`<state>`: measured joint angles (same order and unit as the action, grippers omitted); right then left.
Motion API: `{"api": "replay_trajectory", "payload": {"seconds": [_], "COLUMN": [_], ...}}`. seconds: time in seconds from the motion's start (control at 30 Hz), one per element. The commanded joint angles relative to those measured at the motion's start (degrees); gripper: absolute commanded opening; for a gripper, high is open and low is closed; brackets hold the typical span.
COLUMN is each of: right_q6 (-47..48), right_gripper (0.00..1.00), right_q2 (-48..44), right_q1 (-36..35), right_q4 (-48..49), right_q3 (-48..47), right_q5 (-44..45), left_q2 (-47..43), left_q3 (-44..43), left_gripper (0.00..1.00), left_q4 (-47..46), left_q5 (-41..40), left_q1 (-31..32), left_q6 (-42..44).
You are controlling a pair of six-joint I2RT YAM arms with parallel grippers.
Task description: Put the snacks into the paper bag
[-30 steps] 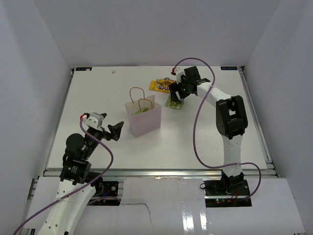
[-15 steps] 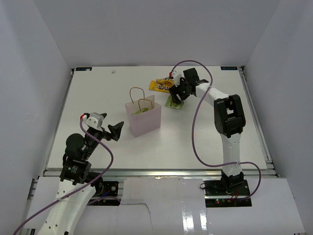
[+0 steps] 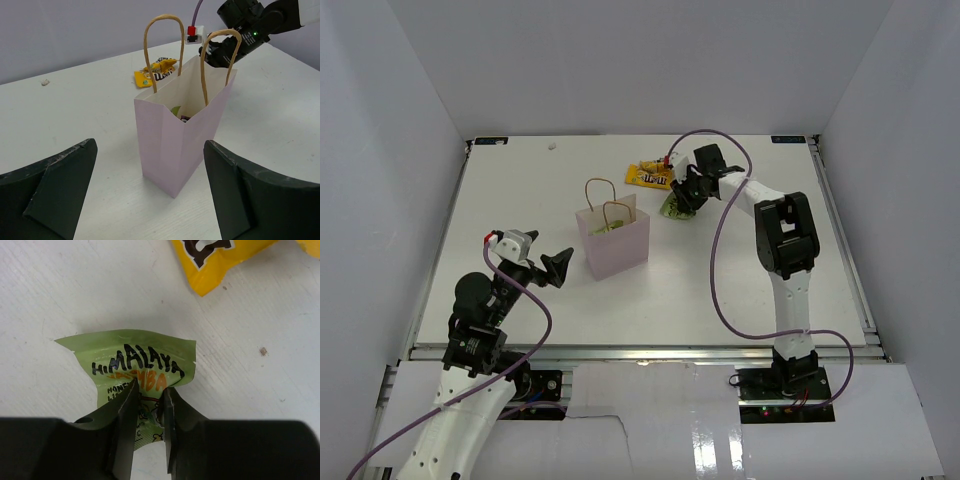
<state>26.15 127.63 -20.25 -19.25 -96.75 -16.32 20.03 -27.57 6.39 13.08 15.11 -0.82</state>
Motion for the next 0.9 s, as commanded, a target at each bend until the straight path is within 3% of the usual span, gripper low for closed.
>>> {"api": "replay_trajectory", "payload": {"seconds": [0.0, 0.13, 0.3, 0.47, 0.87], "right_q6": [1.6, 2.5, 1.7, 0.6, 5.5], "right_gripper": [0.19, 0.08, 0.08, 0.08, 0.08], "right_q2": [-3.7, -10.9, -23.4, -31.4, -31.5], "right_q1": [0.4, 0.5, 0.2, -3.6, -19.7], "right_q4": [-1.9, -0.9, 1.1, 0.4, -0.7], "right_q3": [3.5, 8.0, 12.3, 9.6, -2.1], "right_q5": [-1.3, -4.9, -11.7, -11.6, -0.9], "left_q2": [0.0, -0.1, -0.4, -0.7, -1.0], "left_q3": [0.4, 0.3, 0.3, 0.2, 0.3], "left_gripper": [0.98, 0.98, 0.98, 0.98, 0.98], "left_q4": [-0.8, -0.7, -0.6, -0.5, -0.3], "left_q5": [0.5, 0.5, 0.7, 0.4, -0.3], "left_q1": [-0.1, -0.1, 0.0, -0.1, -0.1], "left_q6": [0.5, 0.5, 0.4, 0.4, 0.4]}}
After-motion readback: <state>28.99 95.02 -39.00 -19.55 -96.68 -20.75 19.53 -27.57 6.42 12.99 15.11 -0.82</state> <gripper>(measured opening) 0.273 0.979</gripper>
